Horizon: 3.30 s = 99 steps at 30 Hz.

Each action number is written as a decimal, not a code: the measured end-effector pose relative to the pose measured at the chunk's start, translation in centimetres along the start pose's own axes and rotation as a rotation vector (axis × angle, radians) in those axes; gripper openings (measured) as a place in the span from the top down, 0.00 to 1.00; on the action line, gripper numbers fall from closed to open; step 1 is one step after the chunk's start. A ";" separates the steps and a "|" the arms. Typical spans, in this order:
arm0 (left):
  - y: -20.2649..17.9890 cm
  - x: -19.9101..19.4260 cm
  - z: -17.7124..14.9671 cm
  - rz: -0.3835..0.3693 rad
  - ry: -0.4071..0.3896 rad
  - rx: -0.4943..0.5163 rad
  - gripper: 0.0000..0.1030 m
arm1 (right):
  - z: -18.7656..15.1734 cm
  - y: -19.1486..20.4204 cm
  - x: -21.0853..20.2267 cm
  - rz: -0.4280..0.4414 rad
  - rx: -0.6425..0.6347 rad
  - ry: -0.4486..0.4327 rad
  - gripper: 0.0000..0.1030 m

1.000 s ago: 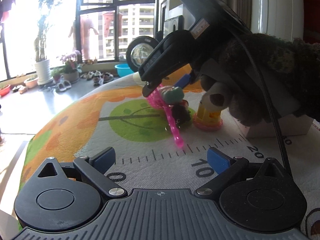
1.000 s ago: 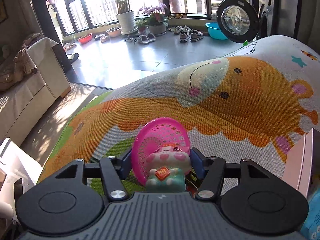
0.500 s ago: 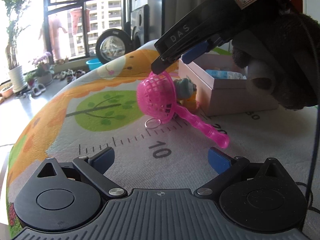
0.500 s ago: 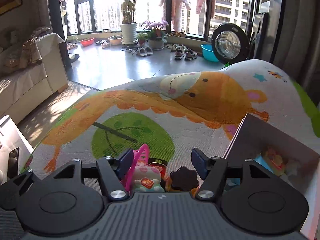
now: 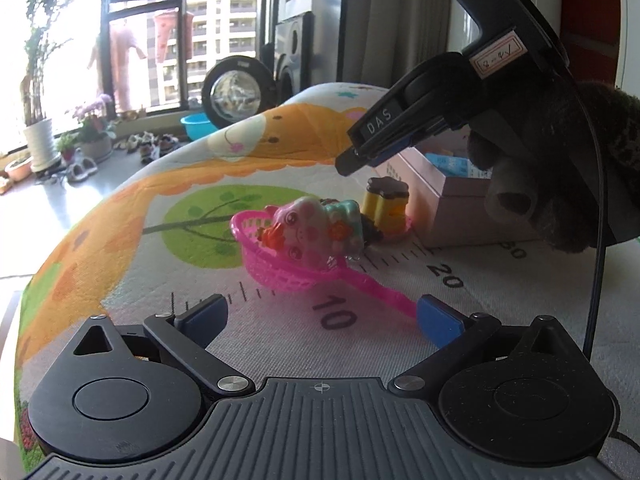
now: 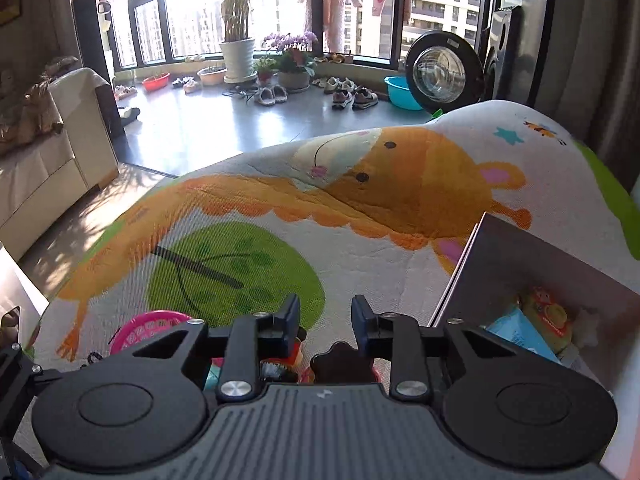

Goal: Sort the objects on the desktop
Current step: 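Grasp the yellow stamp toy with black star lid with the right tool, then grasp the pink pig figurine with the left tool while the right holds the stamp toy, then drop the pig figurine and stamp toy into the pink box with both tools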

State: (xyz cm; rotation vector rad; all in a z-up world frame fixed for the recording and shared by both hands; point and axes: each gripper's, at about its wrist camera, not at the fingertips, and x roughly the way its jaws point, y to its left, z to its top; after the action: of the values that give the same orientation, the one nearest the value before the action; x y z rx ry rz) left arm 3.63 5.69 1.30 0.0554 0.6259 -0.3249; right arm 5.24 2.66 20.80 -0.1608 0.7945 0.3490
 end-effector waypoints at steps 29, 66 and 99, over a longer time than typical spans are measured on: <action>-4.0 0.0 3.4 0.035 -0.050 0.062 0.00 | -20.0 -5.4 -15.0 -0.153 0.209 -0.250 0.16; -9.7 -1.6 -2.9 -0.175 0.112 0.368 0.33 | -20.3 -3.3 -14.0 -0.054 0.143 -0.137 0.04; -8.9 1.3 10.1 -0.067 -0.169 0.182 0.13 | -4.7 -11.8 -19.3 -0.279 0.164 -0.404 0.47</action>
State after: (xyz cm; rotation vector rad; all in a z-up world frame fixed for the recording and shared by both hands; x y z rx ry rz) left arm 7.52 -4.61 9.14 0.1803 0.4306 -0.4458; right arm -6.06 -14.30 31.57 -0.0426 0.3908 0.0458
